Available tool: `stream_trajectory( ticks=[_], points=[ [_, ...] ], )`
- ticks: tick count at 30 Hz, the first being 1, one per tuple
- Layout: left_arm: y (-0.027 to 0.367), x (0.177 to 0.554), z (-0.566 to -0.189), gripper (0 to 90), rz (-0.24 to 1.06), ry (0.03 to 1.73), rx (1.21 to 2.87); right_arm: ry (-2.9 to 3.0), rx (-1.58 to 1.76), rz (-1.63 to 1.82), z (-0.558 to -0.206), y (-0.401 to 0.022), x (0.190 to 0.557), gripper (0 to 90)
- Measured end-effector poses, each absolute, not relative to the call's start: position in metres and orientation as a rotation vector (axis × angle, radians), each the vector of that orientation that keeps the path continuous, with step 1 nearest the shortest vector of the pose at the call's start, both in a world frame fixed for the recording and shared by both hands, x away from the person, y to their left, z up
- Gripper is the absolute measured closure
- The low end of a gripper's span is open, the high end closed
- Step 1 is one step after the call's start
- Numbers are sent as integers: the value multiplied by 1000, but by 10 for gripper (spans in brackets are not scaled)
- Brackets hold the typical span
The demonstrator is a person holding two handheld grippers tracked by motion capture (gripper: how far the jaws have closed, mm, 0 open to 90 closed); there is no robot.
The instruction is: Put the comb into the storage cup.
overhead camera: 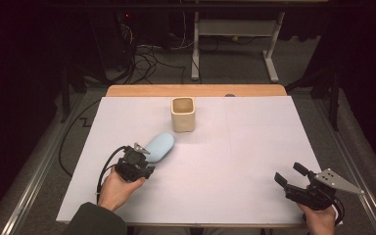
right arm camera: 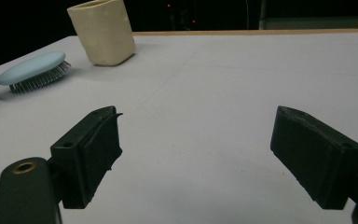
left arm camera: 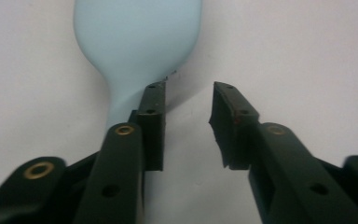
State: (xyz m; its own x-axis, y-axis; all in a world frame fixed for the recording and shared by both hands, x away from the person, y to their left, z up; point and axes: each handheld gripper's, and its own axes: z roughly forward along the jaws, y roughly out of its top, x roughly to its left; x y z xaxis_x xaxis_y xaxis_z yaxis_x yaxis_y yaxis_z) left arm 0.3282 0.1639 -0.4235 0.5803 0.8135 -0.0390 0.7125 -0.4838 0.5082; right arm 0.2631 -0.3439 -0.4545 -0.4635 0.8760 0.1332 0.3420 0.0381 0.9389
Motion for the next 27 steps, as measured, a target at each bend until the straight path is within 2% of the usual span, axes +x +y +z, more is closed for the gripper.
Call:
stream_trajectory(
  ticks=[4,13,16,27],
  points=[
    [169,330,-419,506,295,1241,2309,1833,1228,1430,-455,-344,263,164],
    [177,341,-422,385,301,1287,2326,1838,1229,1434,-455,-344,263,164],
    [175,345,-426,302,290,1305,2367,1836,1230,1434,-455,-344,263,165],
    [172,354,-435,322,289,1292,2405,1838,1230,1437,-455,-345,264,165]
  ],
)
